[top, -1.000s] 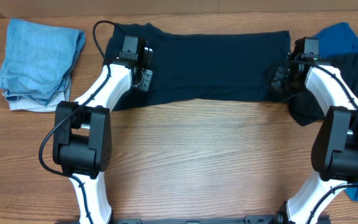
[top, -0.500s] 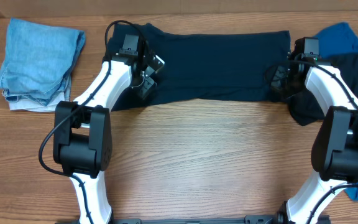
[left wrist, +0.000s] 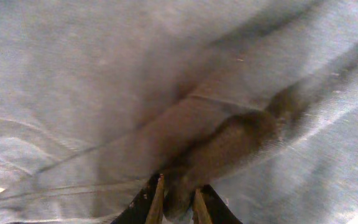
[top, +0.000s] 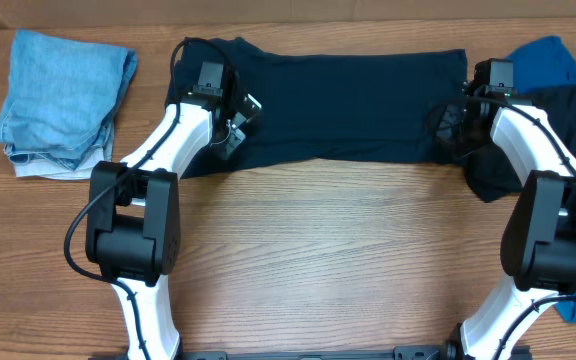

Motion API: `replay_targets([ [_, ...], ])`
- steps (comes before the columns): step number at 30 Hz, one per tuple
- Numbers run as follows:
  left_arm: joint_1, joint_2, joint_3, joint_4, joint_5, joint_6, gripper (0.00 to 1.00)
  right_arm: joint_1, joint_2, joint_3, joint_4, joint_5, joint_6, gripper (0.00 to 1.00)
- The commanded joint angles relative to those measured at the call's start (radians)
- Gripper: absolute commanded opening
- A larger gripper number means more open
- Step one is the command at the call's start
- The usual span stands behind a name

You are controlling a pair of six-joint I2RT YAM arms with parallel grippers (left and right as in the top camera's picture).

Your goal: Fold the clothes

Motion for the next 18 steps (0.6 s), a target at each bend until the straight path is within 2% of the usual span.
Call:
replay_targets([
  [1,-0.007,0.009,-0.010,0.035,-0.081,-0.023,0.11,0.004,0.013,-0.004,0.003,-0.005,-0.007,0.04],
  [4,-0.007,0.009,0.030,0.039,-0.140,-0.087,0.05,0.003,0.013,-0.004,0.004,-0.005,-0.007,0.04],
  [10,-0.008,0.009,0.068,0.148,-0.142,-0.099,0.12,0.004,0.013,-0.004,0.003,-0.005,-0.007,0.04],
  [11,-0.008,0.009,0.068,0.159,-0.138,-0.099,0.16,0.004,0.013,-0.004,0.003,-0.004,-0.007,0.04],
  [13,-0.007,0.009,0.068,0.175,-0.119,-0.099,0.34,0.004,0.013,-0.004,0.003,-0.005,-0.007,0.04],
  [14,-0.007,0.009,0.068,0.184,-0.119,-0.098,0.28,0.003,0.013,-0.004,0.003,-0.005,-0.007,0.04],
  [15,-0.007,0.009,0.068,0.197,-0.119,-0.099,0.28,0.004,0.013,-0.004,0.003,-0.005,-0.007,0.04],
  [18,-0.005,0.009,0.068,0.241,-0.112,-0.130,0.37,0.004,0.013,-0.004,0.004,-0.005,-0.007,0.04],
])
